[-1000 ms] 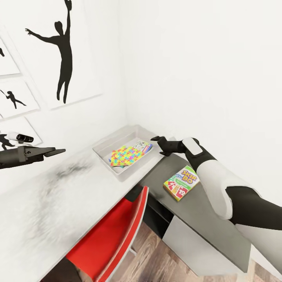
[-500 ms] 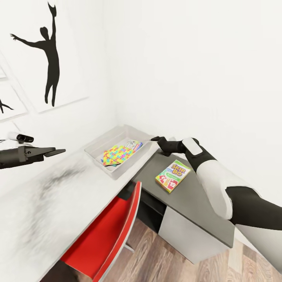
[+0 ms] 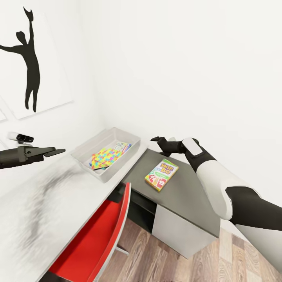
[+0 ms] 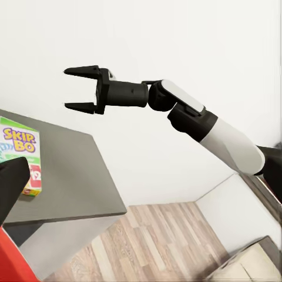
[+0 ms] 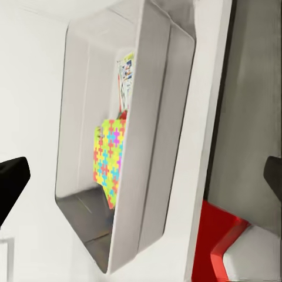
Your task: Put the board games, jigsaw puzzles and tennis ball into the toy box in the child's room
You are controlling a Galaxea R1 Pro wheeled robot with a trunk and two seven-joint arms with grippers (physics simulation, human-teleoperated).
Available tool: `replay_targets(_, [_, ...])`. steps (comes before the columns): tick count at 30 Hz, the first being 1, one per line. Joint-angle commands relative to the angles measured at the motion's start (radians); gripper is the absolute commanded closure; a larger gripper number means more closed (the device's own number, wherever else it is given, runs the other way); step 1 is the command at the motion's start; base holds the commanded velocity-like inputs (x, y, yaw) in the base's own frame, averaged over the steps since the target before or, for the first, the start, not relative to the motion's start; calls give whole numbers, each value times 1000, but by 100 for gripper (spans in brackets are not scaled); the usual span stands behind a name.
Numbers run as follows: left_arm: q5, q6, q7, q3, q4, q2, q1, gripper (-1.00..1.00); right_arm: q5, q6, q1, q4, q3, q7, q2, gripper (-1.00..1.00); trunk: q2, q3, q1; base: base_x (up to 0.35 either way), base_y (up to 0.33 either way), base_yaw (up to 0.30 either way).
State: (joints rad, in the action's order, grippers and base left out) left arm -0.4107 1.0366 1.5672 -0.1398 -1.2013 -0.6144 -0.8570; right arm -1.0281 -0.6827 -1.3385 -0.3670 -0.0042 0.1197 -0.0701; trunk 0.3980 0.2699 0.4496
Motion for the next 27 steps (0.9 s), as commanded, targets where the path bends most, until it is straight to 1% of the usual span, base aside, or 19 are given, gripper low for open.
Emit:
replay_targets(1, [0,11,4,0,0,-1,0,-100,-10,-2,-1,-1,0,10,0,-100,2,1,0,-151,135,-177])
replay_targets(6, [0,11,4,1,0,-1,0,-100,-10,-2,-1,-1,0,11,0,-100,2,-1,0,-77,67,-76])
replay_targets(23, [0,11,4,0,0,-1,0,-100,-10,-6,4,-1,-5,11,1,-100,2,-2,0,-4,3,-6])
replay_targets(27, [0,11,4,0,0,-1,0,-100,-12,-6,5,-1,-4,10,7,-100,2,-5,0,-69,45,-129])
